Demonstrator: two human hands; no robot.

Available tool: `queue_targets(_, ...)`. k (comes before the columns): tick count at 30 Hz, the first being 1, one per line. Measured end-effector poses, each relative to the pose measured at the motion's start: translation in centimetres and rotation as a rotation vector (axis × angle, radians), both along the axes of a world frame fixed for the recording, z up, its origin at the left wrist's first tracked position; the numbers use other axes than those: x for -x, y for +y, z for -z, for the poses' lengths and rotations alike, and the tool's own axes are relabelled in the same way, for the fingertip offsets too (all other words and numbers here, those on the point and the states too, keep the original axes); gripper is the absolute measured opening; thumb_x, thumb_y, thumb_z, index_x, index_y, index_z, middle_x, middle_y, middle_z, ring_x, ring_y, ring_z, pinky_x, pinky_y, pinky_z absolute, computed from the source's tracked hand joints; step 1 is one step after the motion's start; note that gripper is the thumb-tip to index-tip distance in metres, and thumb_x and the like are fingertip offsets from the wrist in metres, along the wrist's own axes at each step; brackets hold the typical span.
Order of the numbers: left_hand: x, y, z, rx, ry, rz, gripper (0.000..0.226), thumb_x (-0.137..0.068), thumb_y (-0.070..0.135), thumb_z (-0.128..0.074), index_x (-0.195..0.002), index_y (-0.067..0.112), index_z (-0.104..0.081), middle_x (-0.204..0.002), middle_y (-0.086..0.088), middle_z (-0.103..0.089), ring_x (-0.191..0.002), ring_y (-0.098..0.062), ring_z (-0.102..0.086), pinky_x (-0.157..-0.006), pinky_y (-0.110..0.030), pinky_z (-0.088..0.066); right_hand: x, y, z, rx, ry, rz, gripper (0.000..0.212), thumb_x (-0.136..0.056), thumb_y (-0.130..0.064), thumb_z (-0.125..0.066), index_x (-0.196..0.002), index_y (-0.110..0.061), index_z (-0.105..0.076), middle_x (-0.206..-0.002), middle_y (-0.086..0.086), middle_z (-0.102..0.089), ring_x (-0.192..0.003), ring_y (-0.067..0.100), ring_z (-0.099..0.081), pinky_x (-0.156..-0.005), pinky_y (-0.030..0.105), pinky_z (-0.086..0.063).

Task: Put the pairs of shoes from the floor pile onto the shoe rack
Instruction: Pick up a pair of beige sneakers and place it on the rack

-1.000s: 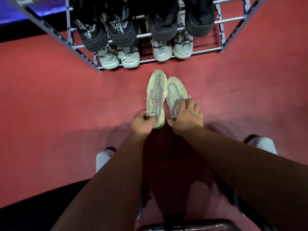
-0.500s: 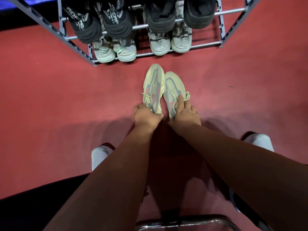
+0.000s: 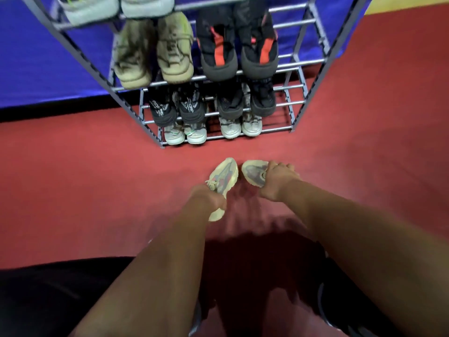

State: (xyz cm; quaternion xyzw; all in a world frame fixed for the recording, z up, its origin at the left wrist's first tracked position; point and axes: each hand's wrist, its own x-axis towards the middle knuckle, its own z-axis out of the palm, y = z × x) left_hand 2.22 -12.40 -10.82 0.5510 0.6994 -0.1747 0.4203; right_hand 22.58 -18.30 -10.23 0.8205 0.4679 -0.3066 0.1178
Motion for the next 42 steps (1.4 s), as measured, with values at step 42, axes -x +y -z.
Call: queue_targets(42, -13.3, 14.0, -32.4, -0.977, -0.401, -0.043, 0.043, -0.063, 0.036, -0.071, -0.094, 0.01, -0.058, -0.102, -0.011, -0.061, -0.075, -0.029, -0.061, -0.057, -0.032, -0.042, -8.4, 14.3, -28.7, -1.153, 0.301, 0.476, 0.072, -0.065, -0.047, -0.071, -0.134, -0.031, -0.057, -0.123, 0.0, -0.064, -0.118, 0.031, -0.06, -0.094, 0.038, -0.052)
